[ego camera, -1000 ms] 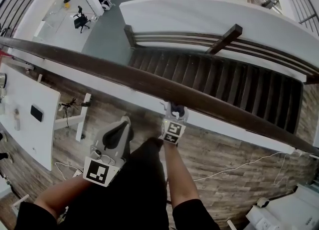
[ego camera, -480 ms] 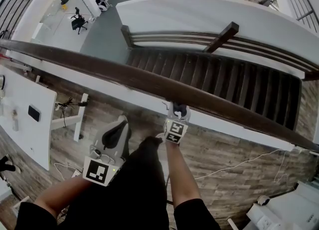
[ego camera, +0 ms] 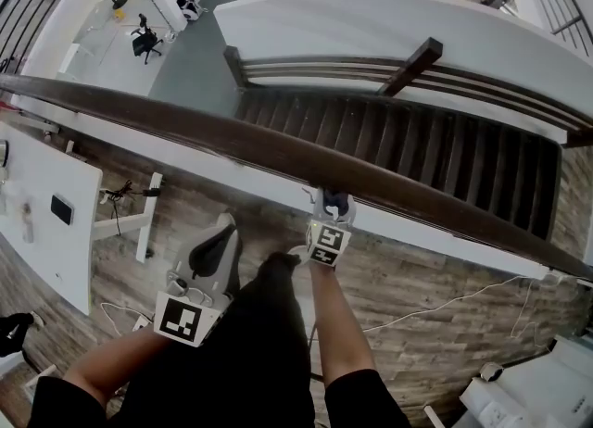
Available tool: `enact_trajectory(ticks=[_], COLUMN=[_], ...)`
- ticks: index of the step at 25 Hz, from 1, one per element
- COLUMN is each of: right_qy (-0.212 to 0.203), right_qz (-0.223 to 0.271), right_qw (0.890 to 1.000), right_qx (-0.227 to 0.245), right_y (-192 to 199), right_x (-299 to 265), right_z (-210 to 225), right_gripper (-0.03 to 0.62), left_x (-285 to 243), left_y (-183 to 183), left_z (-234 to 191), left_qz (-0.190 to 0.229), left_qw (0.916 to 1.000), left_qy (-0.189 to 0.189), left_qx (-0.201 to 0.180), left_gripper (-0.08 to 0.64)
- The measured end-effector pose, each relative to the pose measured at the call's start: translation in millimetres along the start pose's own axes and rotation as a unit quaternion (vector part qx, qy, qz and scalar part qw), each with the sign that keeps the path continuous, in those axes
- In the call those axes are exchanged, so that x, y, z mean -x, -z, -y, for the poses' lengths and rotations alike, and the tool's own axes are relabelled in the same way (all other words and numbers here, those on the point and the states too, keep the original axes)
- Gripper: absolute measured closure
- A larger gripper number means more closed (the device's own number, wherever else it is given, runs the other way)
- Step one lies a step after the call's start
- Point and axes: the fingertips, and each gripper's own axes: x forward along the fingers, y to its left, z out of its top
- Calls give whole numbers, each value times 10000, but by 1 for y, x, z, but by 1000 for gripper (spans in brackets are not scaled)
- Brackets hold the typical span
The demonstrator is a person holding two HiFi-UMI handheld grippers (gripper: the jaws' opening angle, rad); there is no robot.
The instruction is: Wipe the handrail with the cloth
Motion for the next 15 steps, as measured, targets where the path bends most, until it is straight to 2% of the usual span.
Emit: enact_trajectory(ticks=[15], right_qy=[35], right_qz=[-9], right_qw=[10000], right_qx=[-79], right_y=[2], right_x=[8], right_z=[22], right_gripper=[425], left_x=[-5], left_y=[-3], left_z=[13], left_qz=[23], left_qw=[10000], left_qy=[66], left_qx=[-49], left_gripper=[560])
